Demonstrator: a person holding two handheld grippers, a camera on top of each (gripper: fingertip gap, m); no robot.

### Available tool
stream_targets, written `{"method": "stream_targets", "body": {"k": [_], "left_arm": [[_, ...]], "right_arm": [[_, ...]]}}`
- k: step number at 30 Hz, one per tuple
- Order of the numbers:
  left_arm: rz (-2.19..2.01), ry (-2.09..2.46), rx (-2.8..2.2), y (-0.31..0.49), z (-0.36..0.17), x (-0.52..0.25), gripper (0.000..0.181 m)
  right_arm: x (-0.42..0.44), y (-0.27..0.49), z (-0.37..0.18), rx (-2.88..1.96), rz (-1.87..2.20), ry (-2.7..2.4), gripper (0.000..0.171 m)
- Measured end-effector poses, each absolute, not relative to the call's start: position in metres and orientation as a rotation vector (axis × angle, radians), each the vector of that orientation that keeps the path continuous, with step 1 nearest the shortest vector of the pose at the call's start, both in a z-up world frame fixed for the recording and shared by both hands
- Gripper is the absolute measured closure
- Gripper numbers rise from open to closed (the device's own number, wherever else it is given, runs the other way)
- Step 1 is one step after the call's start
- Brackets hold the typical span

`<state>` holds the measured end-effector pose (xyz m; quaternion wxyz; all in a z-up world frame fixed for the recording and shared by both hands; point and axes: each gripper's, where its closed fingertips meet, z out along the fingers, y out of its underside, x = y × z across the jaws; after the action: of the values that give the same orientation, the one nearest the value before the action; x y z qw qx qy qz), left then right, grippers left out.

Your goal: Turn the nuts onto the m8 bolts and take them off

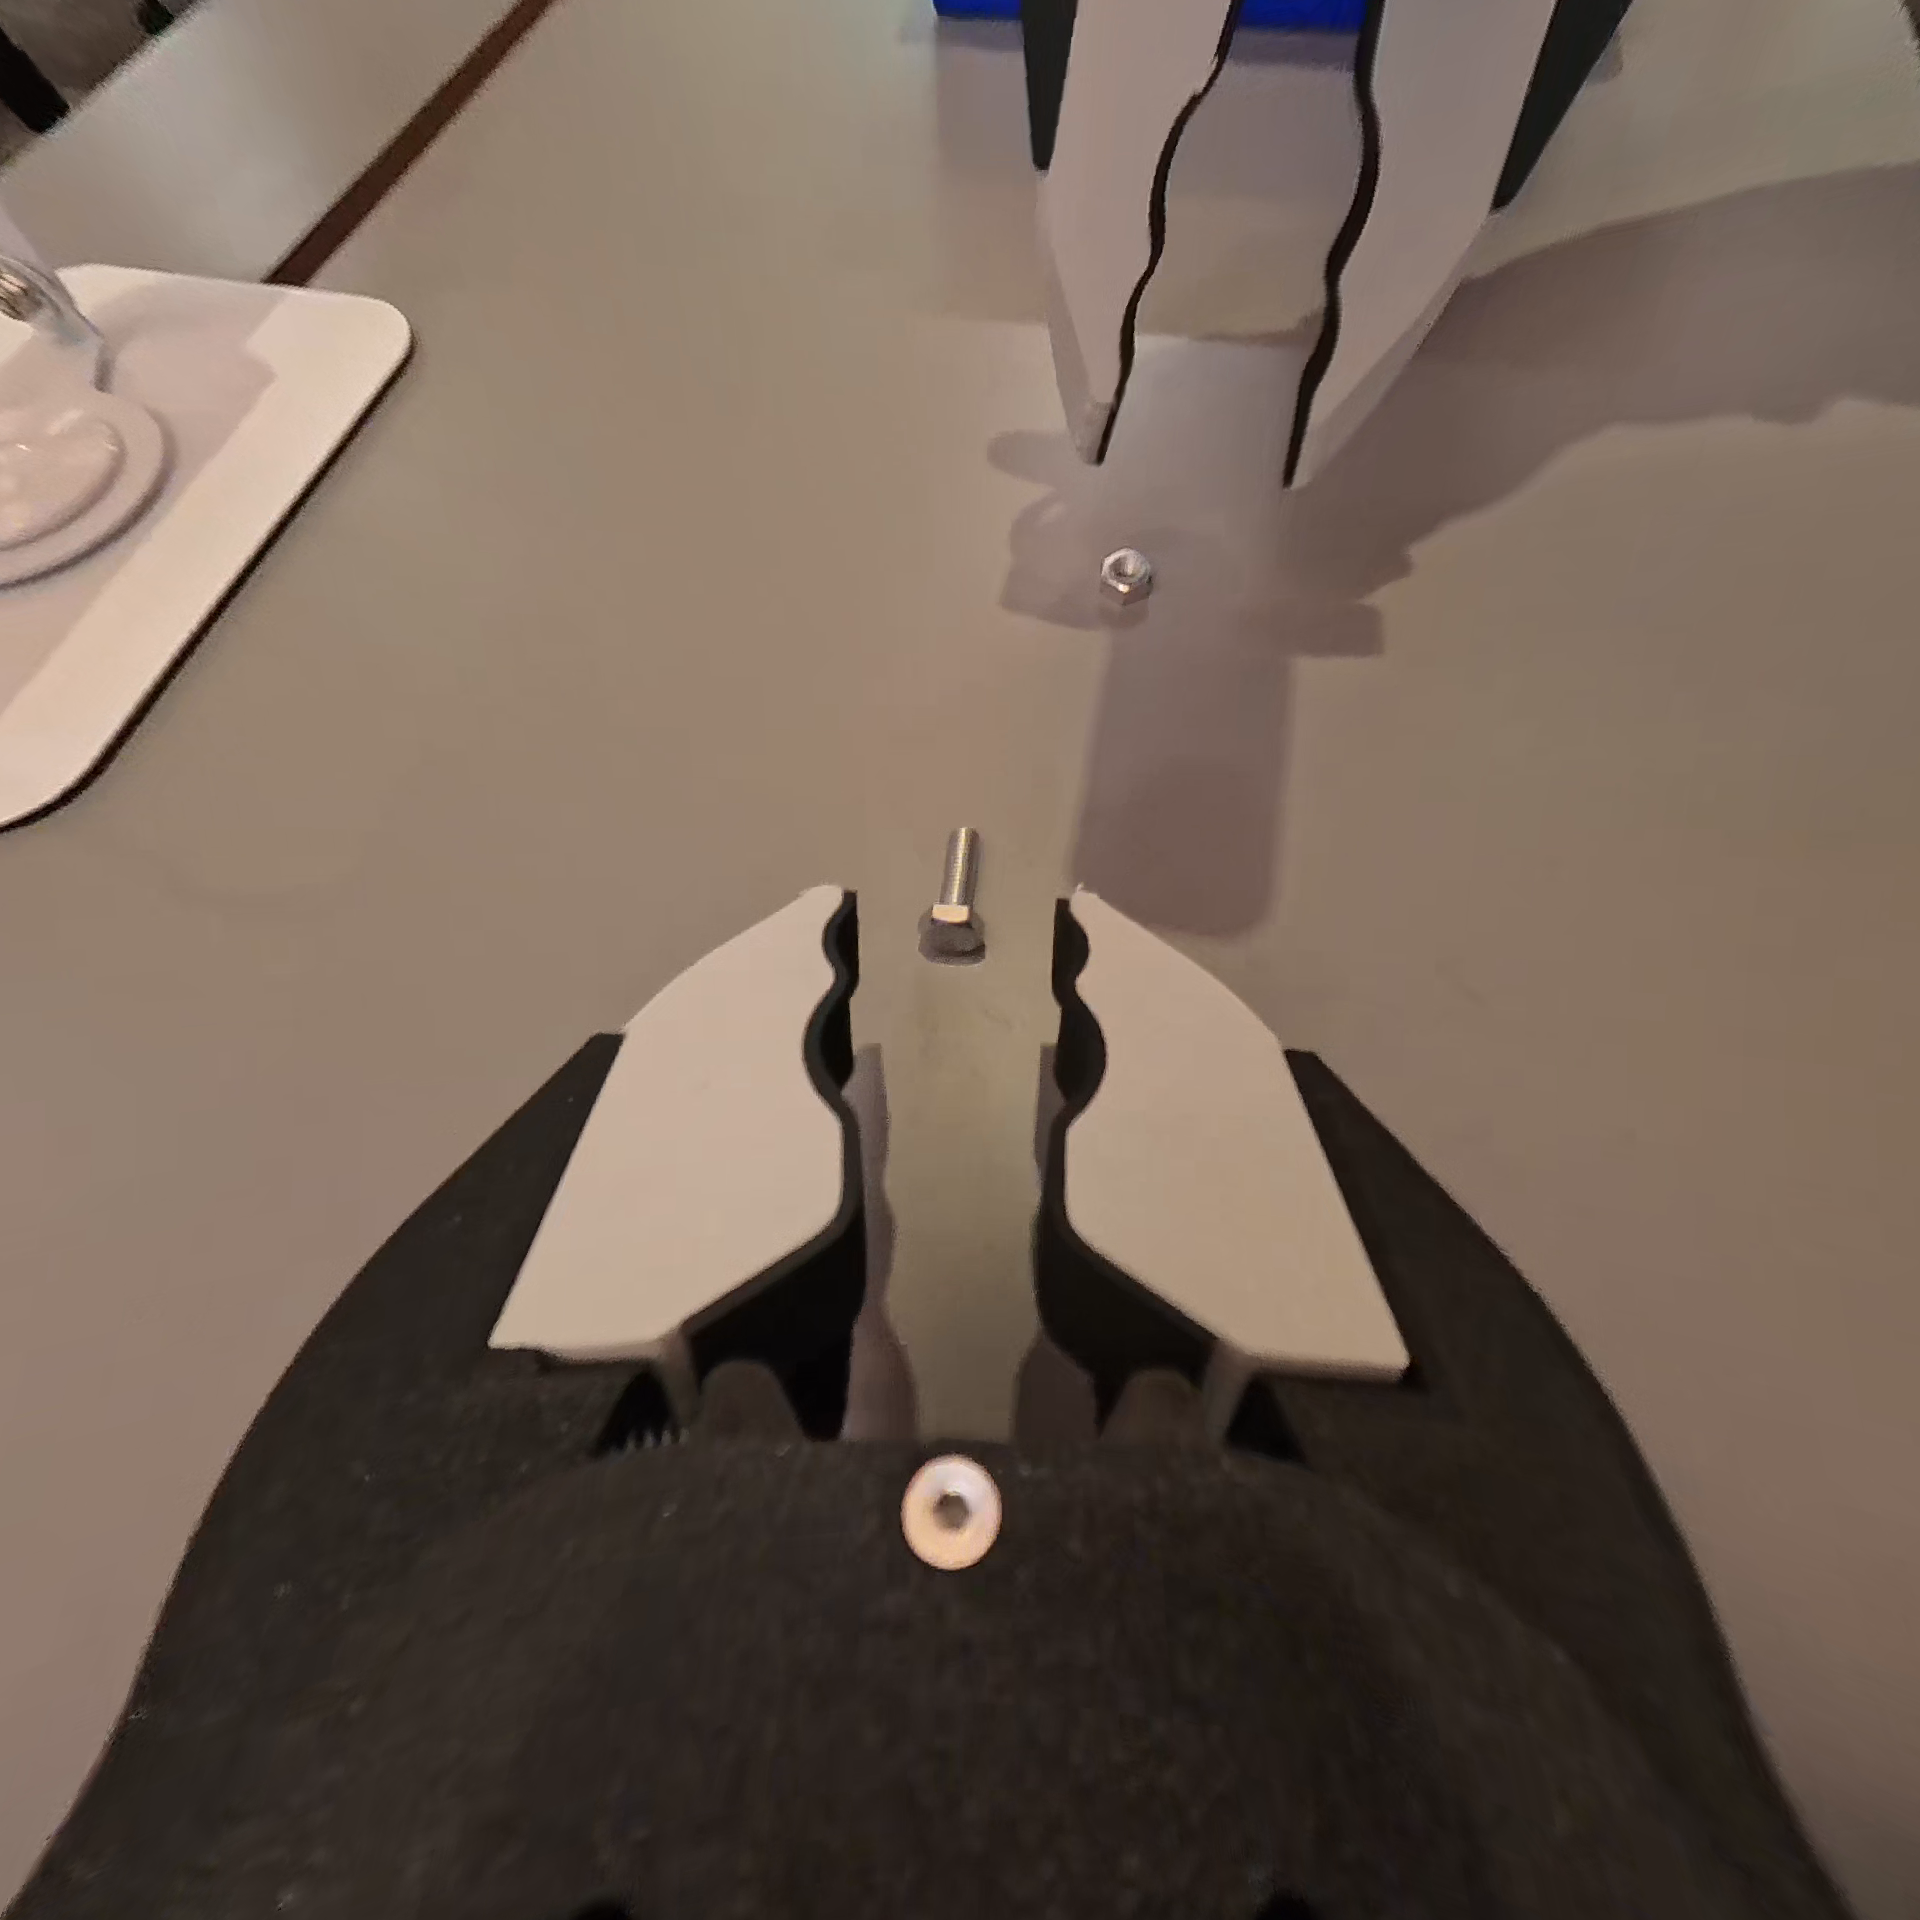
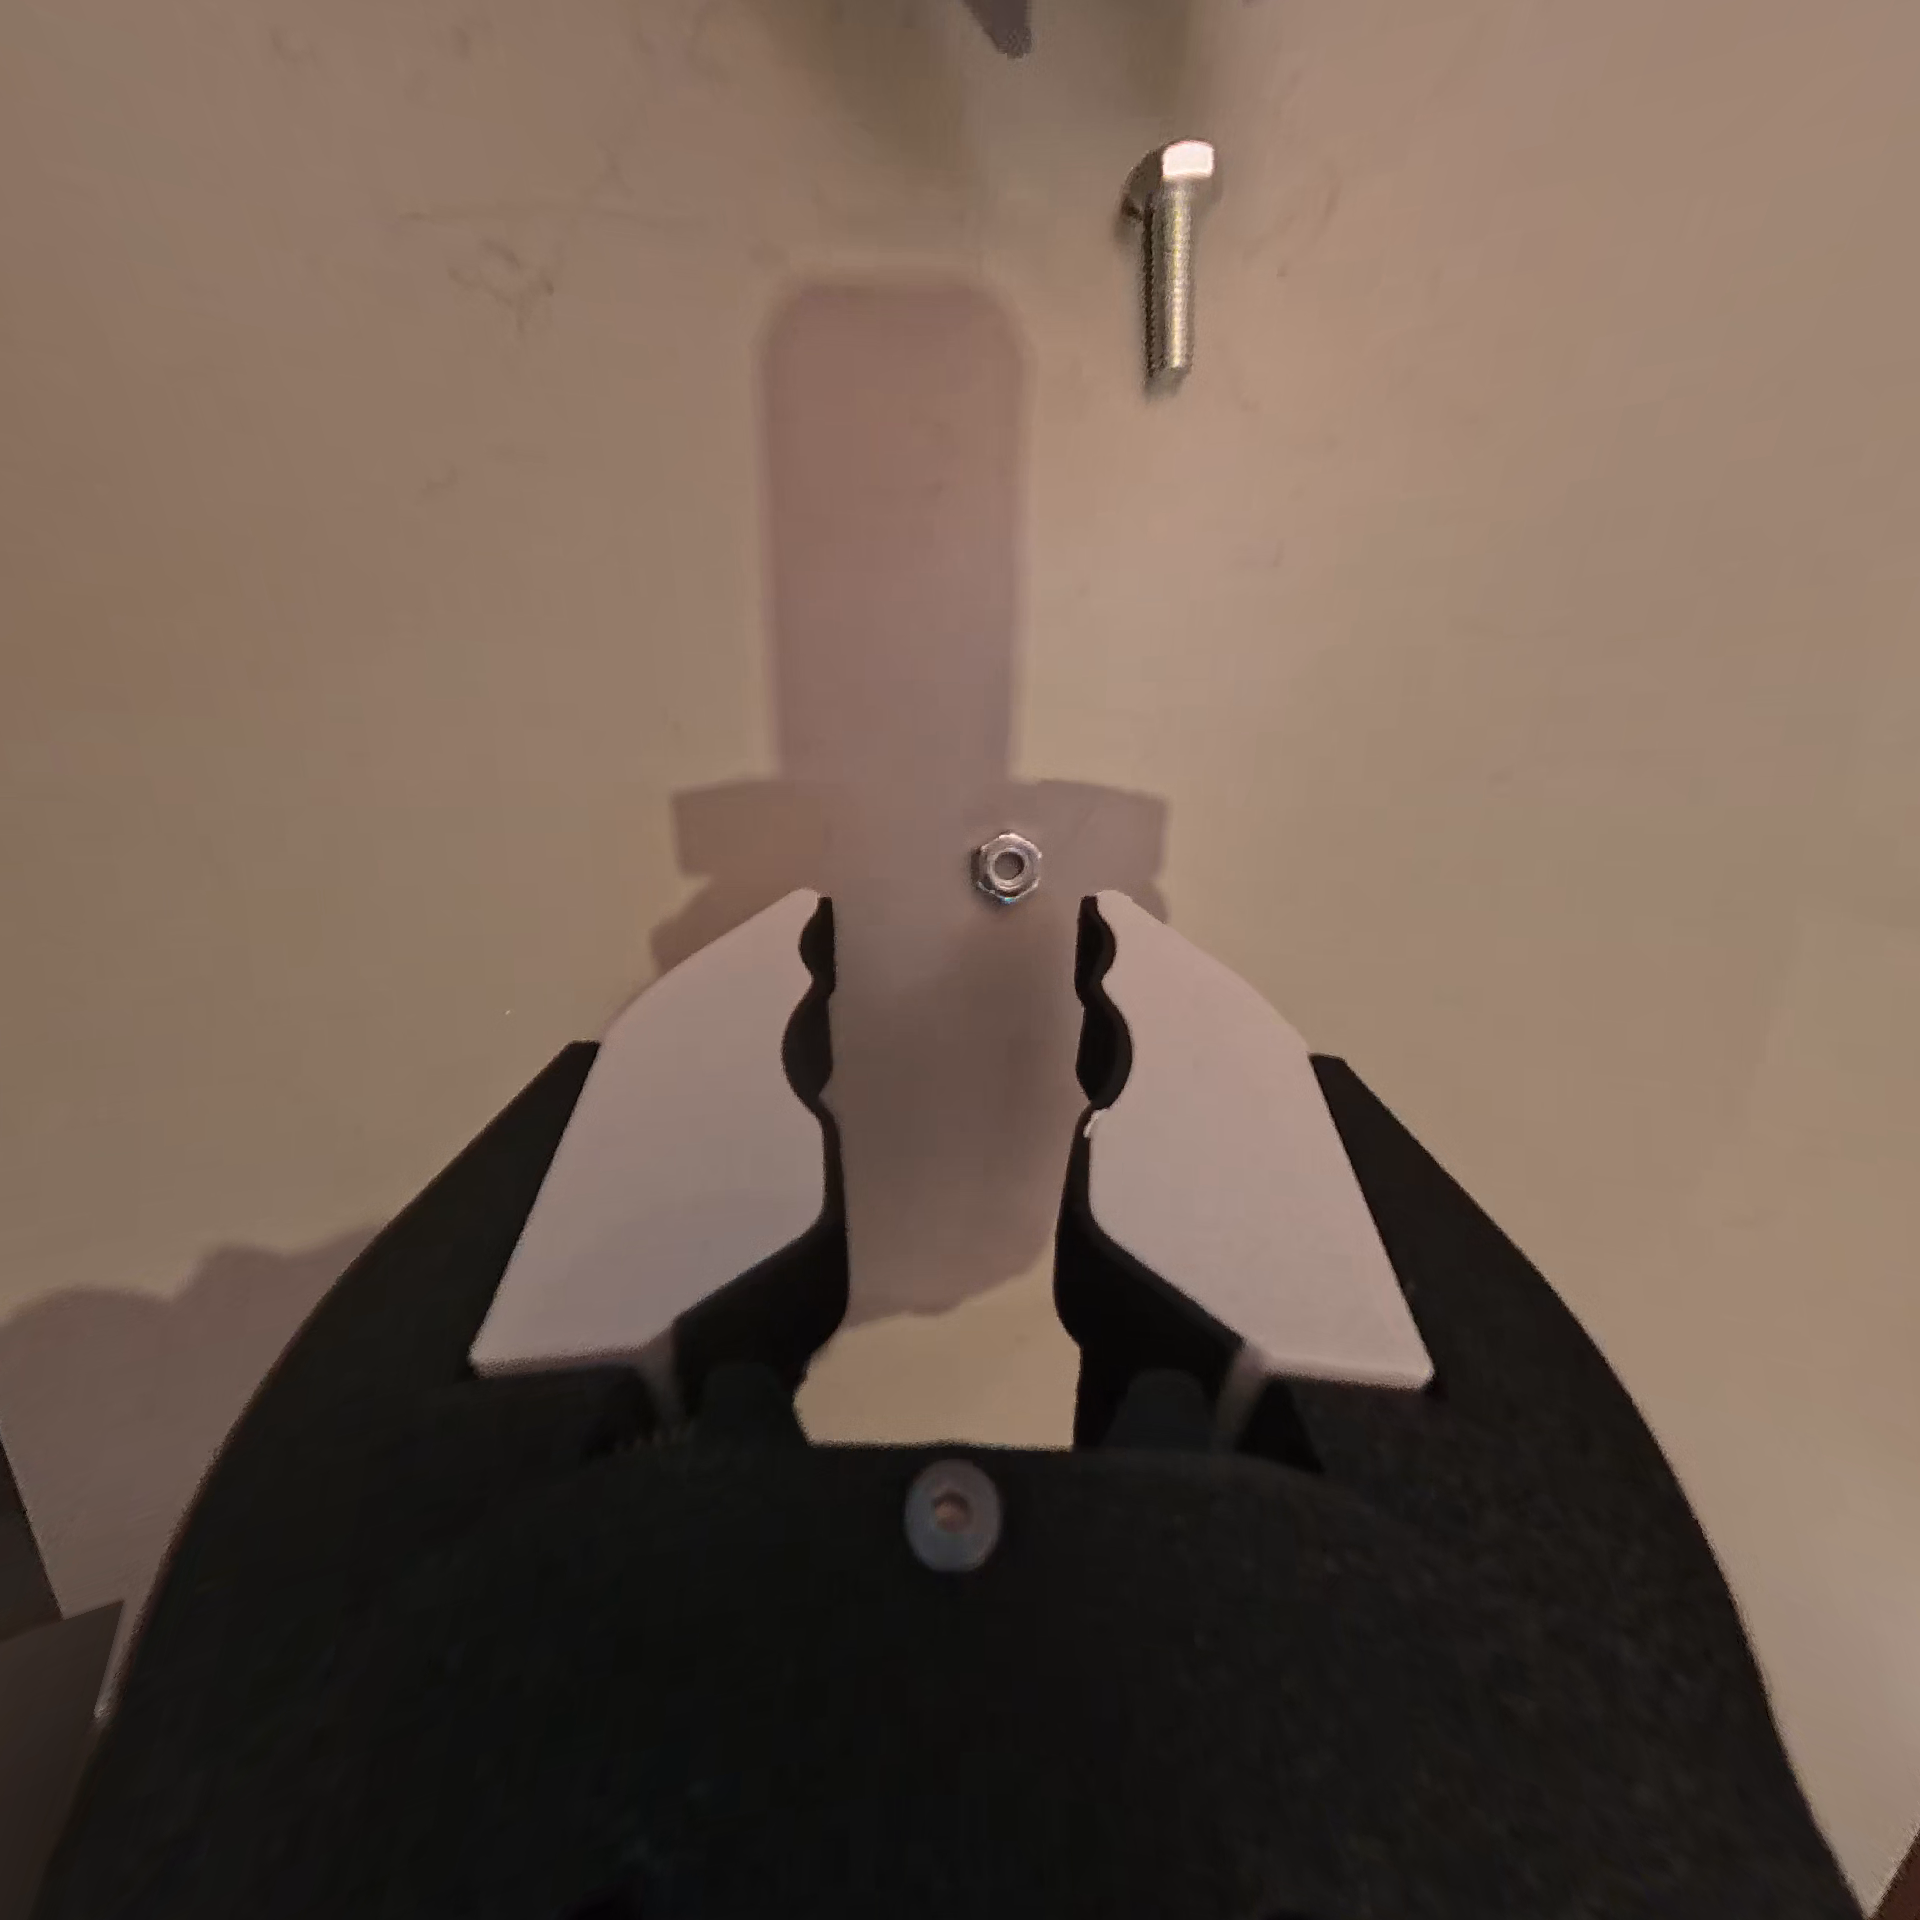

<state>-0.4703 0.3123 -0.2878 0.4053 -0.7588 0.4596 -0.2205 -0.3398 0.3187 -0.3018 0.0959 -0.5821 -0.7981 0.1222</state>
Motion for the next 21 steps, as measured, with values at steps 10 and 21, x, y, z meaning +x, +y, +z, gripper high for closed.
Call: {"method": "stream_targets", "body": {"k": [10, 21], "left_arm": [[-0.497, 1.29, -2.005, 0.322, -0.315, -0.462, 0.151], [-0.493, 1.293, -1.986, 0.318, -0.309, -0.463, 0.147]], "right_arm": [[-0.335, 0.316, -0.299, -1.738, 0.378, -2.354, 0.125], [-0.338, 0.321, -0.31, -1.75, 0.366, -2.354, 0.127]]}}
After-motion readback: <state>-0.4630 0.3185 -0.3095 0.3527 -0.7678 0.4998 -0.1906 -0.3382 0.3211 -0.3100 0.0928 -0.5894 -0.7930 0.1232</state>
